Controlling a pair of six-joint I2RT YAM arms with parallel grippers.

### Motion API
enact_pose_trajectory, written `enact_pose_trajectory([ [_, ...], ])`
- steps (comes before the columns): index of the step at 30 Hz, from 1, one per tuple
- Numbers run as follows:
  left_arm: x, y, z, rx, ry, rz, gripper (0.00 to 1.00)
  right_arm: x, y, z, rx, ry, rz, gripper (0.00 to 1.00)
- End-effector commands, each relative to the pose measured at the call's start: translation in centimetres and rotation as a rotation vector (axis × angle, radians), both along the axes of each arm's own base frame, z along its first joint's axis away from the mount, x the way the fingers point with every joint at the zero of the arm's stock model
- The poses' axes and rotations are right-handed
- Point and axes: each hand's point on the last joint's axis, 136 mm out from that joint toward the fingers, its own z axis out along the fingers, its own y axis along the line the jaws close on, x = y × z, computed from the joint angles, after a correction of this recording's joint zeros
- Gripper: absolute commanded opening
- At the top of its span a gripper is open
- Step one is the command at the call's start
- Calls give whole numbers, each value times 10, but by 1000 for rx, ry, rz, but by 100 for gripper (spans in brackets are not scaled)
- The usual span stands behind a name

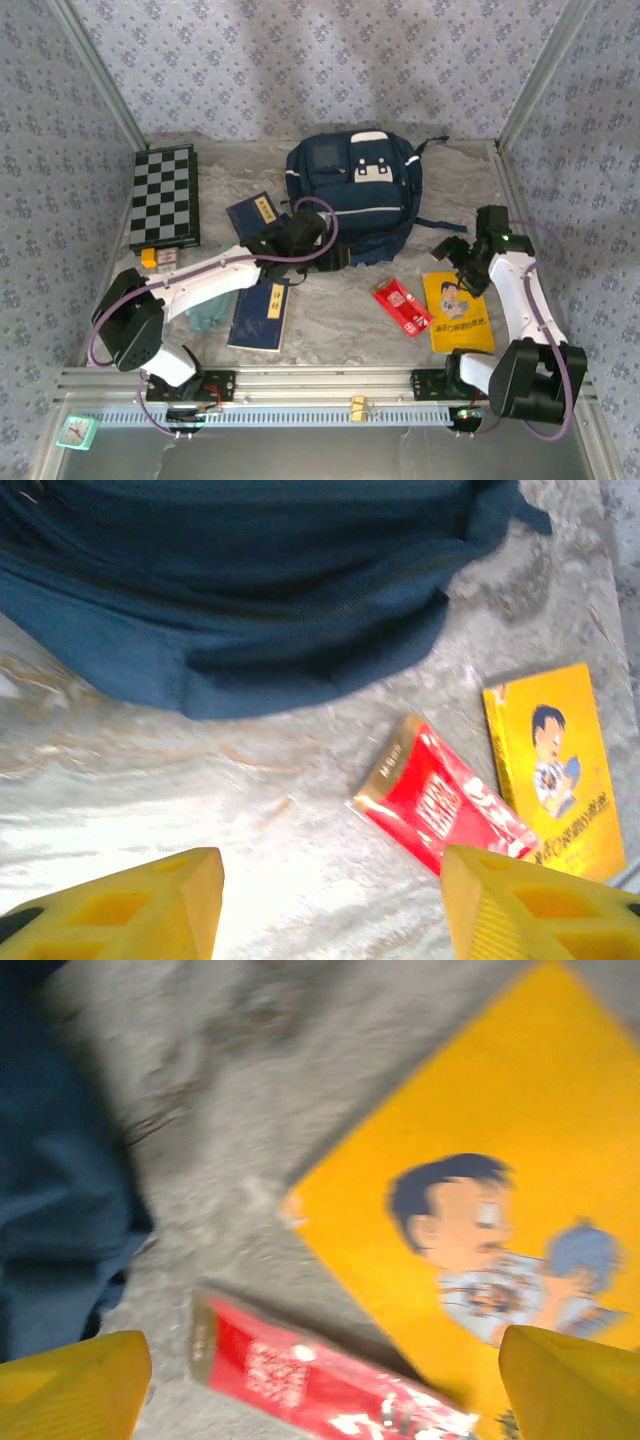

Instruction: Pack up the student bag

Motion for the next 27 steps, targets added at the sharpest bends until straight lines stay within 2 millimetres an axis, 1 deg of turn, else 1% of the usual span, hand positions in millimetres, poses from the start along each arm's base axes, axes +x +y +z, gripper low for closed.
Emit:
enact_pose_trajectory([
  [1, 0, -24, 16, -92, -22, 43, 59, -26, -26, -16, -14, 71, -75, 98],
  [5, -18, -58, 14, -107, -12, -15, 59, -31, -51, -26, 18, 56, -164, 100],
  [9, -32, -99, 7, -127, -4, -81, 59, -36, -71, -35, 41, 67, -230, 100],
  [14, -40, -152, -4, -162, 2, -174, 59, -41, -80, -44, 83, 91, -263, 100],
  [19, -45, -204, -28, -184, 50, -252, 58, -43, -82, -58, 98, 102, -298, 100],
  [20, -46, -211, -33, -182, 58, -261, 58, -43, -82, -59, 98, 109, -292, 100],
  [22, -49, -218, -50, -159, 93, -265, 58, -42, -83, -63, 100, 112, -291, 100],
  [24, -50, -217, -67, -136, 116, -259, 58, -42, -79, -66, 120, 109, -295, 100],
  [27, -48, -208, -91, -87, 152, -235, 57, -41, -74, -69, 144, 101, -305, 100],
])
